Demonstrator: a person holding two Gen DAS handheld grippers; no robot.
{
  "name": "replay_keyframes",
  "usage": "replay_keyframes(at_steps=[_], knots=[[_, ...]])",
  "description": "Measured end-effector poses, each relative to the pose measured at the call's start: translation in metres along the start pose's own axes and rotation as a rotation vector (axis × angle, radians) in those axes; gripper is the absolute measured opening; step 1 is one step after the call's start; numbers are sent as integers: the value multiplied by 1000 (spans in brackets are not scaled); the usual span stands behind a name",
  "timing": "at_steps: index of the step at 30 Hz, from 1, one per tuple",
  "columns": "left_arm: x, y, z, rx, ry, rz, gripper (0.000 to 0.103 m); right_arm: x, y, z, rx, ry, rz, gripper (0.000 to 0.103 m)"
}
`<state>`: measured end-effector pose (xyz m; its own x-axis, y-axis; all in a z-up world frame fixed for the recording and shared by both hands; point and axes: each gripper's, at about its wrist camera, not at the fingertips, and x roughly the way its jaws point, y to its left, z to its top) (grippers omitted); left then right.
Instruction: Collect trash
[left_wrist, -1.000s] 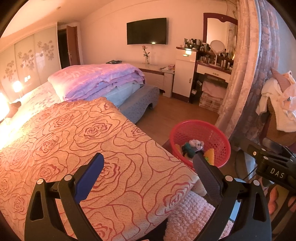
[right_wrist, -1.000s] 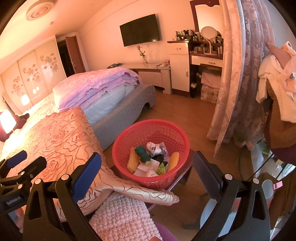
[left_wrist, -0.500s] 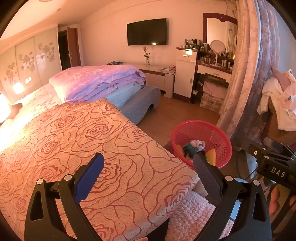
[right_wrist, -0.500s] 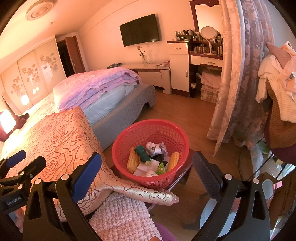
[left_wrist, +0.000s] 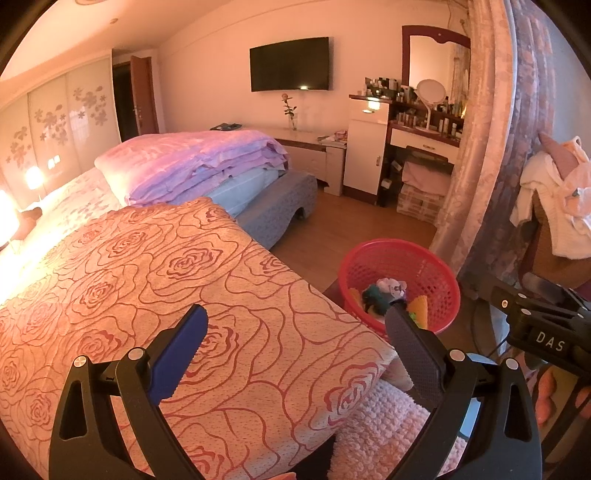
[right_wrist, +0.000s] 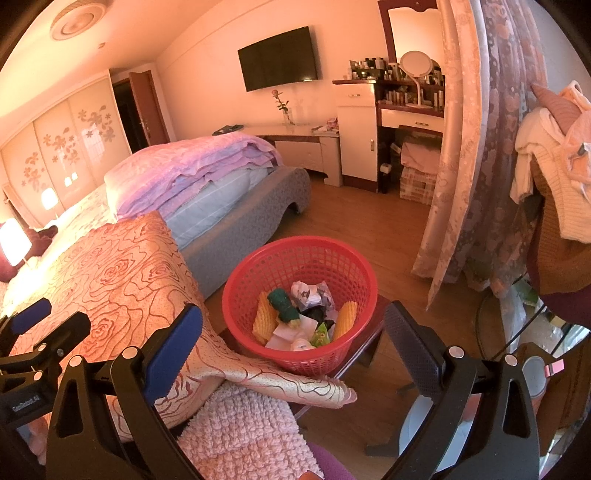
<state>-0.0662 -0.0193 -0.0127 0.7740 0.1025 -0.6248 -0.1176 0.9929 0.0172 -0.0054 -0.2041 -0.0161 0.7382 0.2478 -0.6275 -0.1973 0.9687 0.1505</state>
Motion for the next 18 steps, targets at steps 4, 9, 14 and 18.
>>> replay_keyframes(at_steps=[4,9,14,18], knots=[[0,-1,-1,2,1,-1,93,0,0,0,0,1,-1,96],[-1,-1,0,1,2,0,93,0,0,1,0,1,1,96],[-1,-2,-1,3,3,-1,93,0,0,1,2,4,0,96],[0,-2,-1,2,5,-6,93,0,0,2,1,4,0,96]])
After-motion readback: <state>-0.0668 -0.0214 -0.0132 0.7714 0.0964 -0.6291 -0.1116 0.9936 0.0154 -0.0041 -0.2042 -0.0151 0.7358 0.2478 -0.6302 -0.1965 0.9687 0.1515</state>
